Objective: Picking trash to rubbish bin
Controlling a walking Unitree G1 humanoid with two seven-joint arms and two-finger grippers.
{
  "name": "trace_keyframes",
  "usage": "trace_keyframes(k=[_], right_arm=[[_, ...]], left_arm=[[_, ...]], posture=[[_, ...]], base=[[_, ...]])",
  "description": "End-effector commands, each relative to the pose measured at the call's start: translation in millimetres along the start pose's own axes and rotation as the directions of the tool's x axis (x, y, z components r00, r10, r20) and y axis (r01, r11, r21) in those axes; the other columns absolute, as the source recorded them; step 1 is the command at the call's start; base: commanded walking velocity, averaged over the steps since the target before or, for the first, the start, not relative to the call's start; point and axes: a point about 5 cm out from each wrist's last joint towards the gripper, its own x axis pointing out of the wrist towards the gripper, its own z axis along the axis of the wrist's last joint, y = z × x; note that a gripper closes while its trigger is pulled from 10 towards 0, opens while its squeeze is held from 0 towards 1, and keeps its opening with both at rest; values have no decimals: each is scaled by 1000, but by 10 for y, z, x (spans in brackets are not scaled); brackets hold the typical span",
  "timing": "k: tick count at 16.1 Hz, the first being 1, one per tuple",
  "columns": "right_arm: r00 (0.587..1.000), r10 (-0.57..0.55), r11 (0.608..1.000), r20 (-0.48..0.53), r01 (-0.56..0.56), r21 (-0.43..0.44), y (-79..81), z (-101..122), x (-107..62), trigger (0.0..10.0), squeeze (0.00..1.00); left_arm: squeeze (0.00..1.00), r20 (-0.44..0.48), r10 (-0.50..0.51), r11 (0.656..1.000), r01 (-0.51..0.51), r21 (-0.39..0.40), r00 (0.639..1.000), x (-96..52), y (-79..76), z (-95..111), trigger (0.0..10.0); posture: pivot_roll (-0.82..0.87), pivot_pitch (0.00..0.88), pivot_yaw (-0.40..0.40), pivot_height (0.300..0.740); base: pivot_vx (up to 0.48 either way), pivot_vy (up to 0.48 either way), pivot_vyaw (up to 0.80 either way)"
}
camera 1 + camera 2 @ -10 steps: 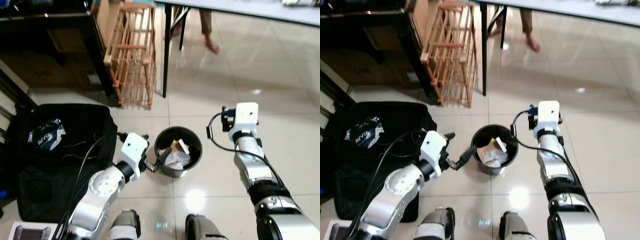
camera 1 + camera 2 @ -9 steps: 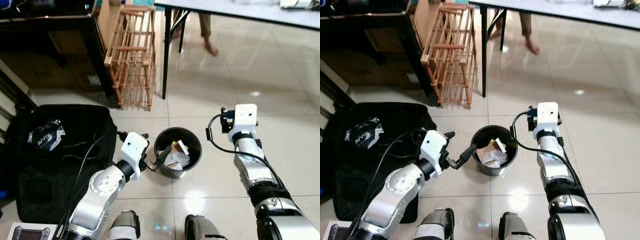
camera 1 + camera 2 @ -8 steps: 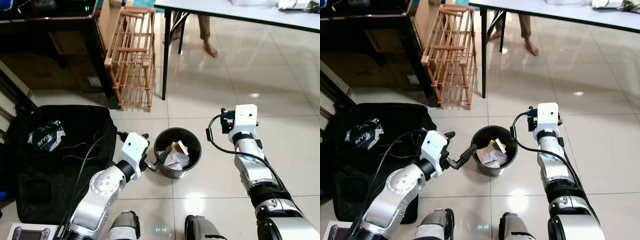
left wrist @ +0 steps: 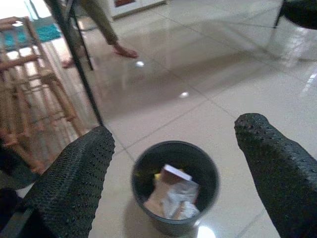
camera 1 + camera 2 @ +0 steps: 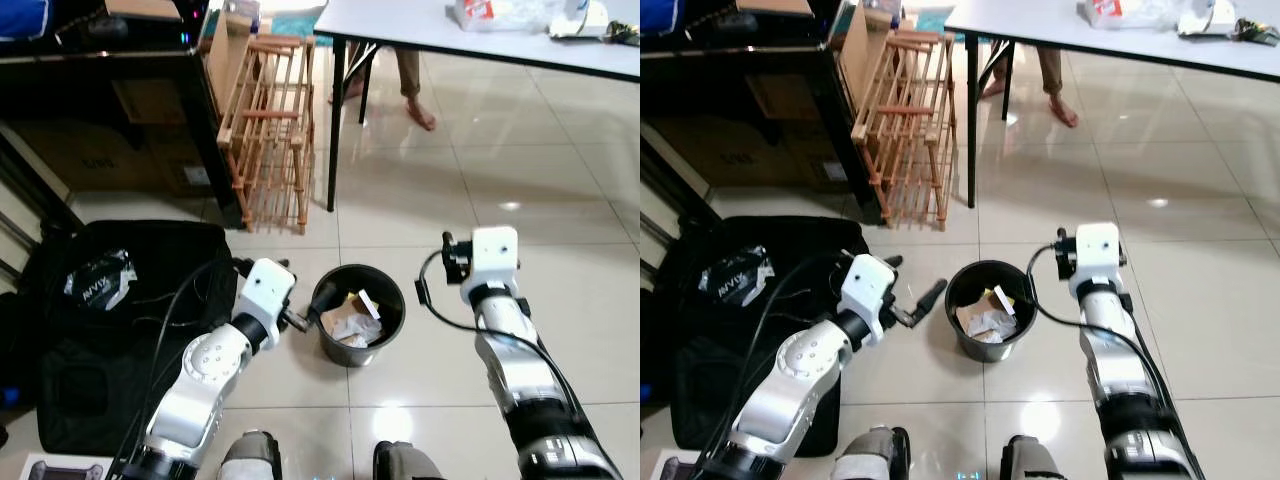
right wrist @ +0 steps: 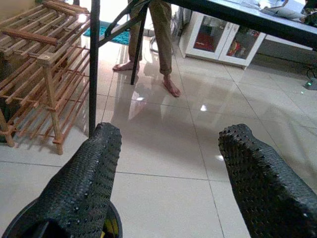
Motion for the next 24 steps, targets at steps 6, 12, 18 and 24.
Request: trace_keyframes(k=[6,12,18,24], right_arm=[[999,38,999,1,-38,-2,-23,123,-223,10000,0],[999,16,1000,-28,-16,11,95,138,-539,10000,0],[989,-137,985,-57,142,95,-16,196,-622,10000,0],[991,-115,985,-62,122,126,-79,244,-795,10000,0]], left_arm=[[0,-18,100,995,-99,16,995,131,64,-51,10000],[0,-5,123,992,-123,16,992,235,152,-43,10000],[0,10,172,985,-172,-28,985,247,103,-69,10000],[0,27,405,913,-406,37,914,65,471,-116,10000]], posture=[[11,126,57,740],[-35,100,73,740],[-35,71,54,740],[-51,67,40,740]], base=[[0,0,0],[0,0,0],[0,0,0],[0,0,0]])
